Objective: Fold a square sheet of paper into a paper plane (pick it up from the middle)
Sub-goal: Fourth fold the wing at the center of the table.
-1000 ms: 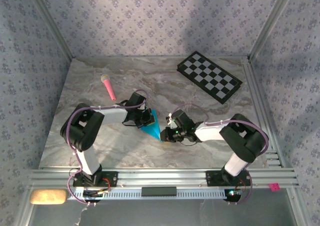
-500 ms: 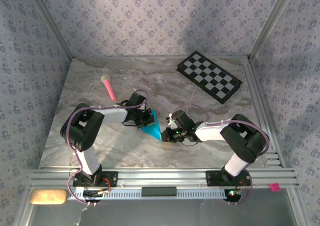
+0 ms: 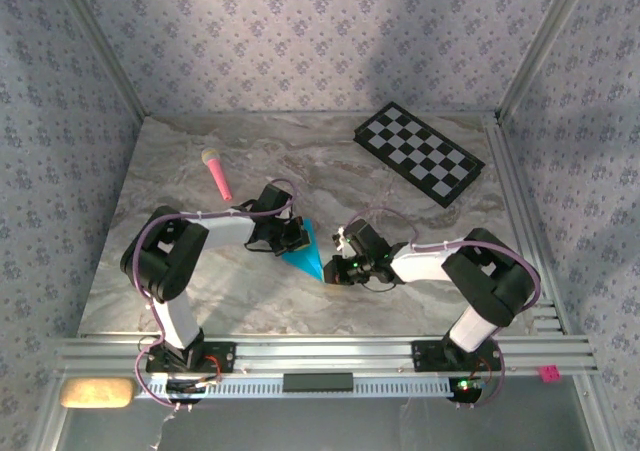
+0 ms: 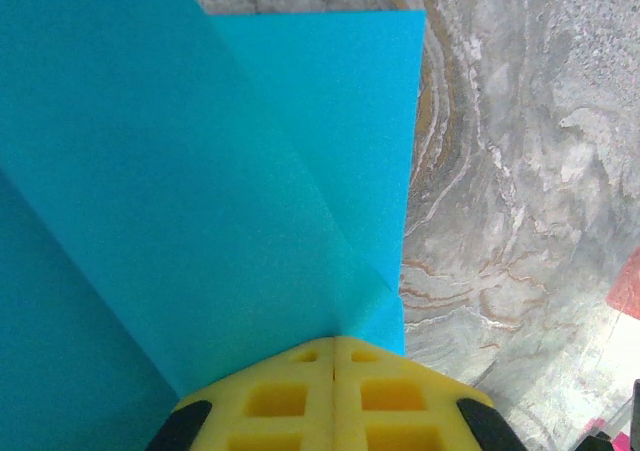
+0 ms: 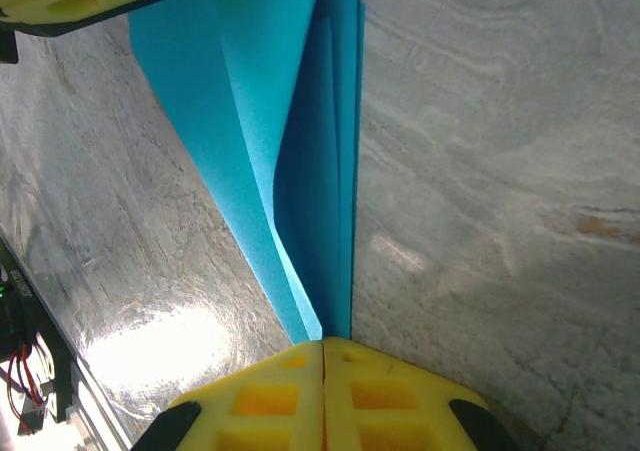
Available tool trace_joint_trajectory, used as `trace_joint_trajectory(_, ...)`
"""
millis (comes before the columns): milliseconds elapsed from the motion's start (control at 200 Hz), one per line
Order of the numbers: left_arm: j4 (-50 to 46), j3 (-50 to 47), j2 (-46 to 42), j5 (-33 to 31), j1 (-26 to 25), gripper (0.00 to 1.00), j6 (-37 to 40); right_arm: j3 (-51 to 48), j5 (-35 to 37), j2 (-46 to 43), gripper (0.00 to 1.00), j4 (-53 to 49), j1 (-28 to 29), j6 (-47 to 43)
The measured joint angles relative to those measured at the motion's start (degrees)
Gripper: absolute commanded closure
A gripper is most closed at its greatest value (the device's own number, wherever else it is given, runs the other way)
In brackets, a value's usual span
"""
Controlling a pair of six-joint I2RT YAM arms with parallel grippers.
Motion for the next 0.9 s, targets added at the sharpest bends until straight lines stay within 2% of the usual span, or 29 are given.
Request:
trace_joint_trajectory(300,-0.2,0.0,0.0,0.02,-0.33,1.0,0.0,0.0,0.13,-0.63,0.9,-1.51,0.04,-0.2)
trace_joint_trajectory(525,-0.24,0.0,0.0,0.22,-0.37,1.0,0.0,0.0,0.15,-0.79,0.96,-2.01,0.11,-0.63)
trace_joint_trajectory(635,-0.26,0.0,0.0,0.22,-0.37,1.0,0.0,0.04,0.13,-0.76,0.9,-2.12,0.11,-0.81)
trace_joint_trajectory(900,-0.37,0.0,0.0,0.22,-0.37,1.0,0.0,0.04,0.2,-1.75,0.88,-4.2,0.48,-1.42)
